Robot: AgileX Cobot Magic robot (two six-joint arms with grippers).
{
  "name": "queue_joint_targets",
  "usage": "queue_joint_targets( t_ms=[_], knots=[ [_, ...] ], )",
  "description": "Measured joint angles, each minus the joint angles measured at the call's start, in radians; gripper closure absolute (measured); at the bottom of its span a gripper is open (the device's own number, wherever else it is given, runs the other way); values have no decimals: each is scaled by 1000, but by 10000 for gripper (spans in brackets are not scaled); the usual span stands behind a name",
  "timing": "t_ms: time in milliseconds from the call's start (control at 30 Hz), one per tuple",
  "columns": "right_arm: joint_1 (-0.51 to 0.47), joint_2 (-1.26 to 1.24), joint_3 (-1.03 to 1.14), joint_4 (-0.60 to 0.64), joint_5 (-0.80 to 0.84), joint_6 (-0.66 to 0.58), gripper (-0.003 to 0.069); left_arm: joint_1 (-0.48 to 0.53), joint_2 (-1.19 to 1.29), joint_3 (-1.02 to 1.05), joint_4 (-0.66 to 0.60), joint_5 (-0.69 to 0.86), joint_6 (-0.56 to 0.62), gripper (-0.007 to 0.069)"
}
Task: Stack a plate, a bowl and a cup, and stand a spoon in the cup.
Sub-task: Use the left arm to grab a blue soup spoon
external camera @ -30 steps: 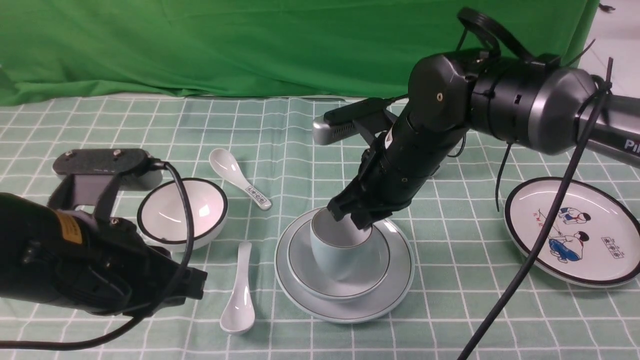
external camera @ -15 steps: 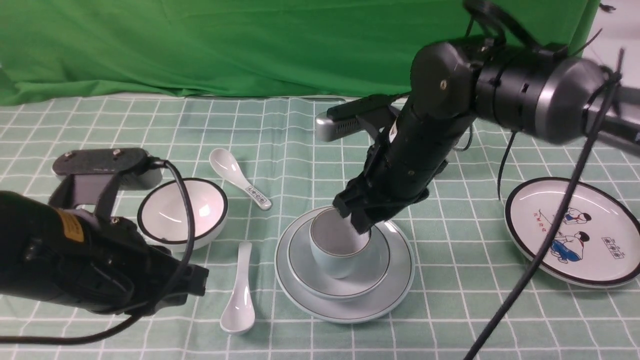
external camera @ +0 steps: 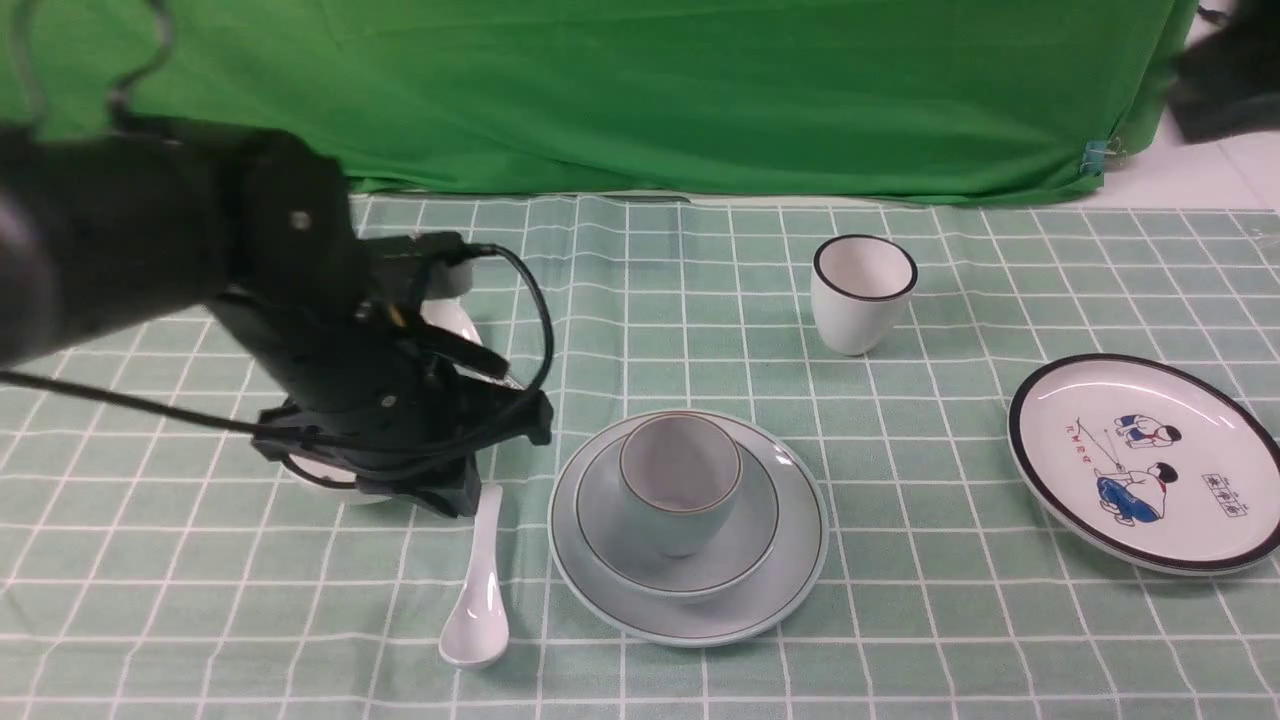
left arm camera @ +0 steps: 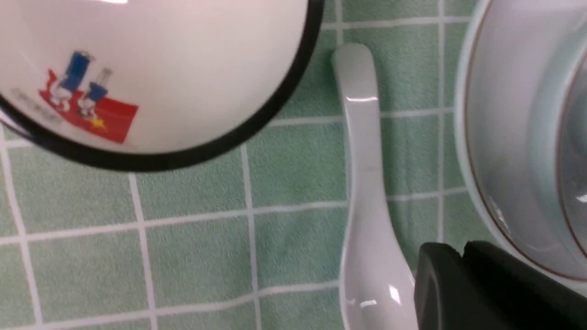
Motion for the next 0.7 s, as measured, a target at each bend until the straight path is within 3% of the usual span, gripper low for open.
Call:
queue_joint_targets(
  t_ms=[200, 433, 700],
  knots=[
    [-62, -247, 139, -17, 0, 22, 637, 0, 126, -62, 64, -7, -38, 435],
    [-64, -424, 259, -23, 0, 70, 637, 0, 188, -68, 65, -73, -50, 258],
    [-64, -449, 269, -24, 0, 76, 637, 0, 242, -69, 63, -106, -84, 267]
  ],
)
